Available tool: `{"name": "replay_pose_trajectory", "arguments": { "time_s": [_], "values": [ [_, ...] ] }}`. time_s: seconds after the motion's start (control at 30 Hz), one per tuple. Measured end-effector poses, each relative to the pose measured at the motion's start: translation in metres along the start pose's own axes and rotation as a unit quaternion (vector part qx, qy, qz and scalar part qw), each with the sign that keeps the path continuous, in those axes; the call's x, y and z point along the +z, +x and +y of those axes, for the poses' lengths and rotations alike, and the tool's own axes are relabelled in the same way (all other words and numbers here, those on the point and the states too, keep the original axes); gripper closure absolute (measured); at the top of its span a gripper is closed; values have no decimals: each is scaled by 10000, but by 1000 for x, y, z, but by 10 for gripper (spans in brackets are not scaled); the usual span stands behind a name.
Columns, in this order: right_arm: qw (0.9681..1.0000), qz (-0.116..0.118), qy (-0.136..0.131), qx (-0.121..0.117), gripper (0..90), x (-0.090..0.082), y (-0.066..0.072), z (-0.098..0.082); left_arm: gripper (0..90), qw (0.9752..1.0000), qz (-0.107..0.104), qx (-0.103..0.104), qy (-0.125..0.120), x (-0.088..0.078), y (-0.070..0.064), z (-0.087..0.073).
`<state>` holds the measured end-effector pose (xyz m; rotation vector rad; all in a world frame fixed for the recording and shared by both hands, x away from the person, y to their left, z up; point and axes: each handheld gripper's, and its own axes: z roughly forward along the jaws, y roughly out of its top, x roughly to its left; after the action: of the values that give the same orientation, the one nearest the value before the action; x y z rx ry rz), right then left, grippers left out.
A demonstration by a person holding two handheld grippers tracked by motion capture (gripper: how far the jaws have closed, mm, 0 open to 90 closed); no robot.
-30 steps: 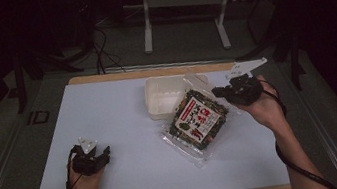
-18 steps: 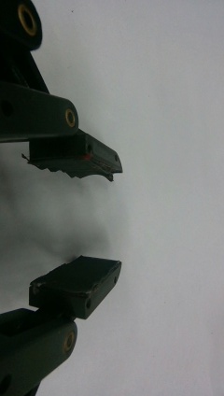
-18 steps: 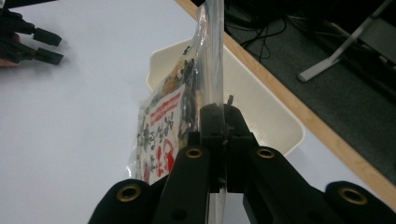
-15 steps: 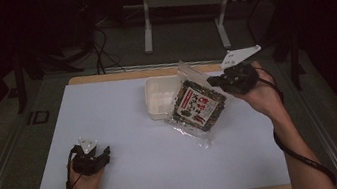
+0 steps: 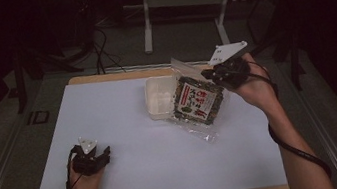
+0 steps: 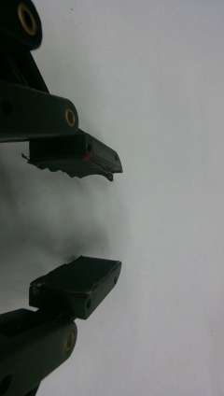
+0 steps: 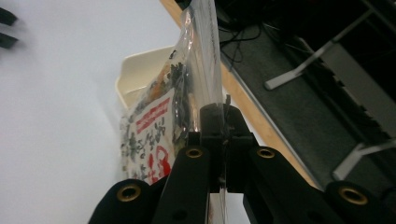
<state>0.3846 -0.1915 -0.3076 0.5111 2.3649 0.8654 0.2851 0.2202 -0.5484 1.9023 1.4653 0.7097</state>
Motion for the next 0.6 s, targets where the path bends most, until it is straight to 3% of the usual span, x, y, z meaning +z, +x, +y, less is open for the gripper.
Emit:
{"name": "replay_pose_trajectory", "arguments": {
  "time_s": [0.33, 0.6],
  "values": [
    [9993, -274, -74, -236, 896, 0, -3, 11, 470, 10000, -8, -5, 1, 0, 0, 0],
    [9981, -409, -461, -54, 897, -6, -10, 13, 470, 10000, -13, 1, 5, 0, 0, 0]
  ]
}}
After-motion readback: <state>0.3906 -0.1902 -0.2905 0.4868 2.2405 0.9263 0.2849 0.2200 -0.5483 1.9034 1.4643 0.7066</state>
